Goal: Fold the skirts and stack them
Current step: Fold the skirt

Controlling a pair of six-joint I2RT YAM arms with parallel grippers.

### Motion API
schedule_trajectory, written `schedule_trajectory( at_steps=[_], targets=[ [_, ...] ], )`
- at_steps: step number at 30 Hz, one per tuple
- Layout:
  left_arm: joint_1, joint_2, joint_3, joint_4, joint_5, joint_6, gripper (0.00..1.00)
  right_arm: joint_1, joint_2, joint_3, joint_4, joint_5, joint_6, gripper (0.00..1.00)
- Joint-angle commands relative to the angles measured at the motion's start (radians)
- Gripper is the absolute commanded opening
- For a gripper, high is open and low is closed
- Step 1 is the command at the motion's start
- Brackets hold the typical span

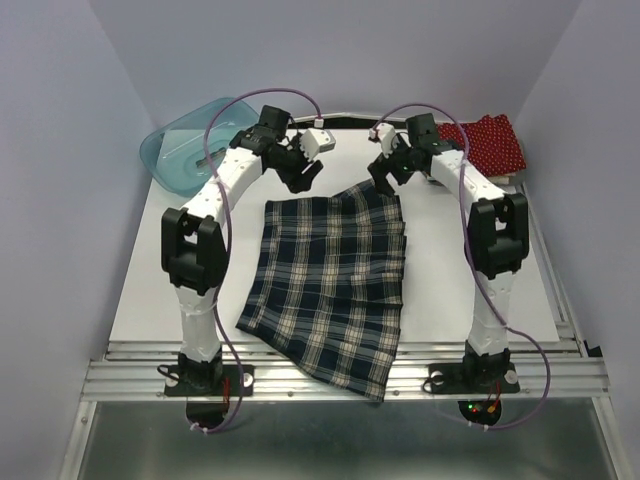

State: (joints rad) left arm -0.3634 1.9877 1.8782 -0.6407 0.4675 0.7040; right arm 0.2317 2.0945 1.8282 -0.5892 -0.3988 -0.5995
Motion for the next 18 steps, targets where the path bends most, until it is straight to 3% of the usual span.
schedule_trajectory(
  at_steps=[1, 5, 8, 18],
  targets=[
    [0.032, 0.025, -0.008, -0.005, -0.013, 0.045, 0.67, -0.002, 0.036, 0.082, 0.179, -0.011, -0.058, 1.0],
    [0.043, 0.052, -0.01, 0.004, -0.018, 0.051, 0.68, -0.002, 0.12, 0.103, 0.284, -0.047, -0.098, 1.0],
    [0.05, 0.068, -0.01, 0.016, -0.027, 0.051, 0.68, -0.002, 0.208, 0.175, 0.241, -0.075, -0.164, 1.0],
    [0.089, 0.103, -0.011, 0.024, -0.015, 0.037, 0.68, -0.002, 0.317, 0.172, 0.118, -0.176, -0.33, 1.0]
  ],
)
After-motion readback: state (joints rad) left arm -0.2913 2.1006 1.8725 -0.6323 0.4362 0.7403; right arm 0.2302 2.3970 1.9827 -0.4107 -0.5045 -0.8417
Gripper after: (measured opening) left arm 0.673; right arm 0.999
